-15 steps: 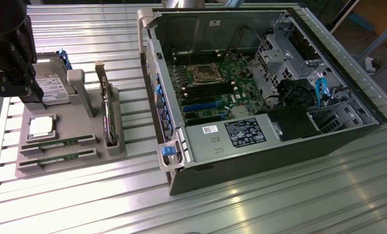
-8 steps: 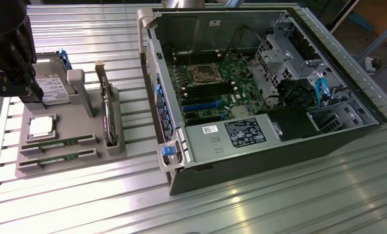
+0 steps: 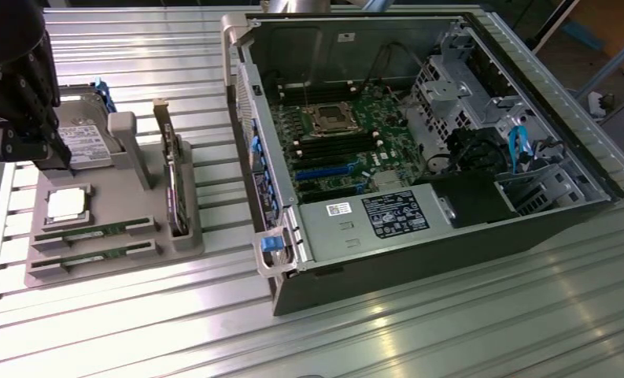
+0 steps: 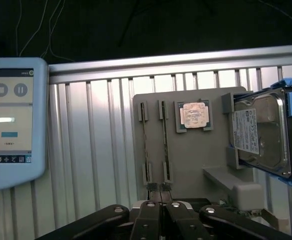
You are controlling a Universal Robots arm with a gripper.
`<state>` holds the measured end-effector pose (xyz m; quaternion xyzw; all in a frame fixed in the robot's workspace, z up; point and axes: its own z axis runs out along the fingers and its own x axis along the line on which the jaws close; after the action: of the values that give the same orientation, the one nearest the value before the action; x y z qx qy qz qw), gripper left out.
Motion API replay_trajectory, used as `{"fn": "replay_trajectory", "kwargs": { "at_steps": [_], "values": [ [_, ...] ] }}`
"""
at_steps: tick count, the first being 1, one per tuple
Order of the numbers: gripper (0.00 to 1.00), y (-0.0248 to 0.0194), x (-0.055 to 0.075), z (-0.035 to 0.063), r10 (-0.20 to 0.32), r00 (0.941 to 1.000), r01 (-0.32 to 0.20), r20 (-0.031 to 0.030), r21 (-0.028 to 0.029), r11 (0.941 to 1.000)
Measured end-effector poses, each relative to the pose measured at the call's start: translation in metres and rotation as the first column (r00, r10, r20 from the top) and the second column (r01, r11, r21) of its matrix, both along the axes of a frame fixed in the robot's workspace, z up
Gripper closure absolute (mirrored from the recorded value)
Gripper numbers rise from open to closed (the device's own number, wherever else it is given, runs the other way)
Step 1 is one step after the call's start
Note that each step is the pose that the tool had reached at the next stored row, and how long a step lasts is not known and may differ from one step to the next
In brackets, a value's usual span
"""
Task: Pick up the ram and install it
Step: 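Pick up the ram and move it above insertion slot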
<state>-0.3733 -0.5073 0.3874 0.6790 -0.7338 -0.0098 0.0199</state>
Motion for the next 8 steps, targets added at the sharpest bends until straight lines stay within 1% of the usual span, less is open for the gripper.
{"fn": "replay_trajectory", "kwargs": {
  "at_steps": [4, 8],
  "values": [
    [0.89, -0.0010, 0.0000, -0.0026, 0.000, 1.0000, 0.000, 0.0001, 0.0000, 1.0000],
    [0.89, -0.0012, 0.0000, -0.0031, 0.000, 1.0000, 0.000, 0.0001, 0.0000, 1.0000]
  ]
}}
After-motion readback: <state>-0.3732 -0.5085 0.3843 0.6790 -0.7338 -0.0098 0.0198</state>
